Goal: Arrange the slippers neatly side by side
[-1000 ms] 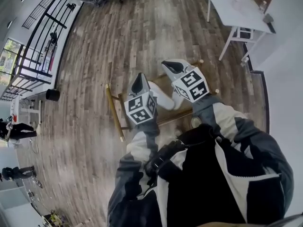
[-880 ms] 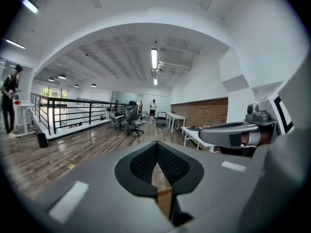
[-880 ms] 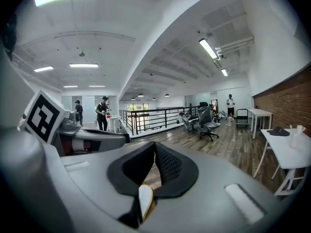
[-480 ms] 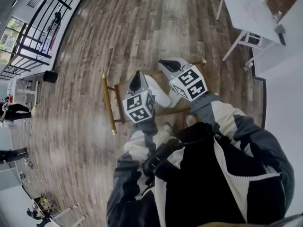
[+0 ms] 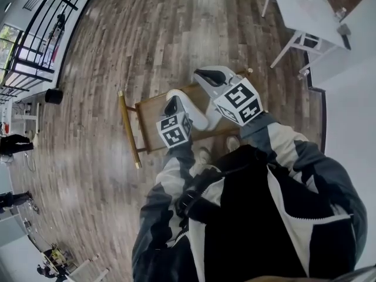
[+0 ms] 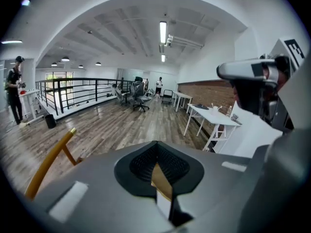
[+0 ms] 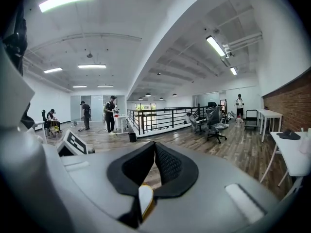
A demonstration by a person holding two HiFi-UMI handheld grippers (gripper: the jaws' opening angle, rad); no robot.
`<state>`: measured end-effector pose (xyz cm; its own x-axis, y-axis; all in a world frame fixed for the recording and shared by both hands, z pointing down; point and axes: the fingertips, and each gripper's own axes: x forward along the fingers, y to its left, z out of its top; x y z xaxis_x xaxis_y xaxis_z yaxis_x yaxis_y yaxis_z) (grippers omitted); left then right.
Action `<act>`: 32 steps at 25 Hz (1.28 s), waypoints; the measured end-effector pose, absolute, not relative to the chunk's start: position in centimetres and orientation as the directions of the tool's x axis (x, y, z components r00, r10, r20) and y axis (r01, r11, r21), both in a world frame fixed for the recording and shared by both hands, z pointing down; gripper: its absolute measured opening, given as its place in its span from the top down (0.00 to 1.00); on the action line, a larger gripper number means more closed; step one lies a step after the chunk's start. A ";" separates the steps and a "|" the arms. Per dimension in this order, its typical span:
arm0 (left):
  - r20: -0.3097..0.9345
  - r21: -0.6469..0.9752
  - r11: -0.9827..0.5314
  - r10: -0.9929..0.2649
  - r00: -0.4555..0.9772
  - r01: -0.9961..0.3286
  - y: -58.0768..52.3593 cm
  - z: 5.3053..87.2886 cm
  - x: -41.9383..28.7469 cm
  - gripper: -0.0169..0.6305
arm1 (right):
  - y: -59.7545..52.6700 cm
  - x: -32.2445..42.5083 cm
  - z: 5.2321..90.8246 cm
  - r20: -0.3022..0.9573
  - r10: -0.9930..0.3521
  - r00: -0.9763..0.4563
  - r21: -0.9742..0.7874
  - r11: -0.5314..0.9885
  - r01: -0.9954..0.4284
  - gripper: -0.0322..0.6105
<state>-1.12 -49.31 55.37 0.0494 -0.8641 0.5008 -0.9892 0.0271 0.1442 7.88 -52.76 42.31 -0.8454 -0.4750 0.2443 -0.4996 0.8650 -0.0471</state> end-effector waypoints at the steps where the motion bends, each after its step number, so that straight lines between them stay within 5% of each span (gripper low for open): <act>1: 0.523 0.146 0.029 -0.851 0.052 -0.989 -49.4 56.4 -1.1 0.96 | -52.8 8.1 42.0 0.238 -0.477 -0.846 -0.044 0.865 -0.500 0.93; 16: 0.862 0.139 0.101 -0.502 0.070 -0.985 -47.6 74.5 -2.1 0.64 | -53.4 13.1 39.7 0.169 -0.558 -0.813 0.064 0.829 -0.556 0.93; 26: 0.886 0.193 0.190 -0.454 0.088 -0.963 -49.0 76.8 -1.7 0.64 | -53.6 15.5 40.4 0.198 -0.587 -0.785 0.098 0.809 -0.580 0.93; 32: 0.902 0.160 0.214 -0.429 0.054 -0.964 -48.9 77.6 -2.1 0.81 | -54.2 16.2 40.4 0.200 -0.600 -0.774 0.109 0.799 -0.591 0.93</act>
<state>-2.13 -48.87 77.60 0.0544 -0.4291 0.9016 -0.9637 0.2139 0.1600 16.22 -54.16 40.37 -0.7745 -0.6002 0.1999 -0.5911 0.7991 0.1093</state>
